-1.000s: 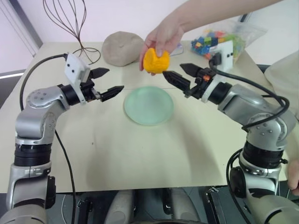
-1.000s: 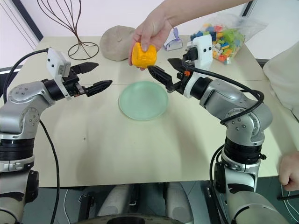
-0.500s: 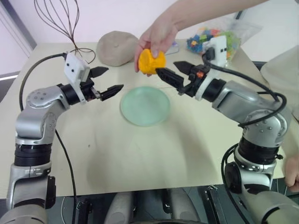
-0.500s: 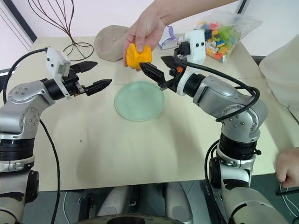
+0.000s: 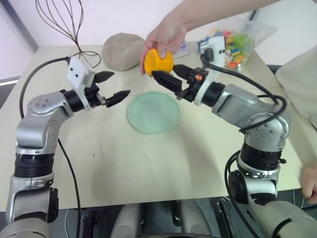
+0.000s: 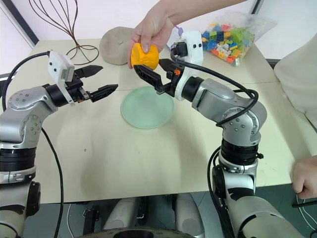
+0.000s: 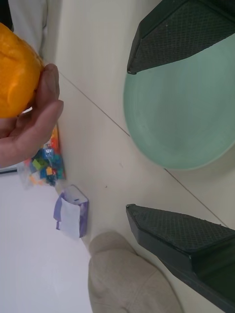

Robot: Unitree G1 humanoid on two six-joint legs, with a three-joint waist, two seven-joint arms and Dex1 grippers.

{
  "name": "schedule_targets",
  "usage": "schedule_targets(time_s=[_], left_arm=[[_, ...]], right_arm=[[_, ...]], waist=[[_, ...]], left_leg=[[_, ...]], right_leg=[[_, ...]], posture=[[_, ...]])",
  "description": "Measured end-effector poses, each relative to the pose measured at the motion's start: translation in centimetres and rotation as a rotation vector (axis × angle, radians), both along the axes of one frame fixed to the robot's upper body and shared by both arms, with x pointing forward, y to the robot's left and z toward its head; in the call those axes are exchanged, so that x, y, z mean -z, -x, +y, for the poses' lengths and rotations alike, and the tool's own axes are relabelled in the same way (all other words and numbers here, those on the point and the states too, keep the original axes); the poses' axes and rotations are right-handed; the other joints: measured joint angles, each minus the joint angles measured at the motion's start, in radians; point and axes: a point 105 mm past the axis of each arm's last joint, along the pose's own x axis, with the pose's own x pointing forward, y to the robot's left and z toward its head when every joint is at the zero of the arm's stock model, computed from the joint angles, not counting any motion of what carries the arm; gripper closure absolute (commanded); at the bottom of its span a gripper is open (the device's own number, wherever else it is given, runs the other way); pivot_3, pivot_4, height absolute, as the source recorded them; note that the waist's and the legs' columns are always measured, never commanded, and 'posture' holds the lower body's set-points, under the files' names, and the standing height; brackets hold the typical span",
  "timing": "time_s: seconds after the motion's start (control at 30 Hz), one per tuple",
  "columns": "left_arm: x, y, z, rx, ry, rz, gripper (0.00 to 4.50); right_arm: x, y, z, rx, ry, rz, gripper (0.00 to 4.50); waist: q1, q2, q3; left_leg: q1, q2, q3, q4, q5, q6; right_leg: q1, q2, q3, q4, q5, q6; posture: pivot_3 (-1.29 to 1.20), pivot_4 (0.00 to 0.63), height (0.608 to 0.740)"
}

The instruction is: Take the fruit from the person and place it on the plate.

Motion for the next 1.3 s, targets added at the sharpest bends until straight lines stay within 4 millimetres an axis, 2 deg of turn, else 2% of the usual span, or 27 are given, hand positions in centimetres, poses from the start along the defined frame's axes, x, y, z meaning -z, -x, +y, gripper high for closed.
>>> schedule_targets(time_s=[0.37, 0.57, 0.67, 0.77, 0.8, 1.13, 1.3], left_arm=[[-0.1, 0.1, -0.1, 0.003, -0.002, -0.004, 0.04], [0.6, 0.1, 0.1, -0.005, -0.002, 0.014, 0.04], [0.5, 0.1, 0.1, -0.008, -0.001, 0.012, 0.0], [0.5, 0.1, 0.2, -0.01, -0.001, 0.011, 0.0], [0.5, 0.1, 0.2, -0.01, -0.001, 0.011, 0.0], [0.7, 0.3, 0.1, -0.008, -0.003, 0.013, 0.0], [1.5, 0.6, 0.8, -0.016, -0.021, 0.055, 0.0]], right_arm=[[0.1, -1.3, 1.3, -0.001, -0.011, -0.007, 0.0], [0.4, -2.0, 1.6, 0.008, -0.001, -0.017, 0.0], [0.3, -2.2, 1.8, 0.014, 0.0, -0.027, 0.84], [0.4, -2.5, 1.9, 0.017, 0.003, -0.03, 2.34], [0.4, -2.5, 2.0, 0.015, 0.005, -0.032, 2.48], [0.7, -2.2, 2.2, -0.008, 0.033, -0.039, 2.49], [3.1, -1.5, 1.6, -0.025, 0.125, -0.005, 2.49]], waist=[[-0.001, 0.0, 0.0], [-0.002, 0.0, 0.0], [-0.002, 0.0, 0.0], [-0.002, 0.0, 0.0], [-0.002, 0.0, 0.0], [-0.002, 0.0, 0.0], [-0.001, 0.0, 0.0]], left_leg=[[0.0, 0.0, 0.0, 0.0, 0.0, 0.0], [0.0, 0.0, 0.0, 0.0, 0.0, 0.0], [0.0, 0.0, 0.0, 0.0, 0.0, 0.0], [0.0, 0.0, 0.0, 0.0, 0.0, 0.0], [0.0, 0.0, 0.0, 0.0, 0.0, 0.0], [0.0, 0.0, 0.0, 0.0, 0.0, 0.0], [0.0, 0.0, 0.0, 0.0, 0.0, 0.0]], right_leg=[[-0.001, 0.0, 0.0, 0.001, 0.0, 0.0], [-0.001, 0.0, 0.0, 0.001, 0.0, 0.0], [-0.001, 0.0, 0.0, 0.001, 0.0, 0.0], [-0.001, 0.0, 0.0, 0.001, 0.0, 0.0], [-0.001, 0.0, 0.0, 0.001, 0.0, 0.0], [-0.001, 0.0, 0.001, 0.001, 0.0, 0.0], [-0.001, 0.0, 0.001, 0.001, 0.0, 0.0]], posture=[[0.0, 0.15, 0.74], [0.0, 0.15, 0.74], [0.0, 0.15, 0.74], [0.0, 0.15, 0.74], [0.0, 0.15, 0.74], [0.0, 0.15, 0.74], [0.0, 0.15, 0.74]])
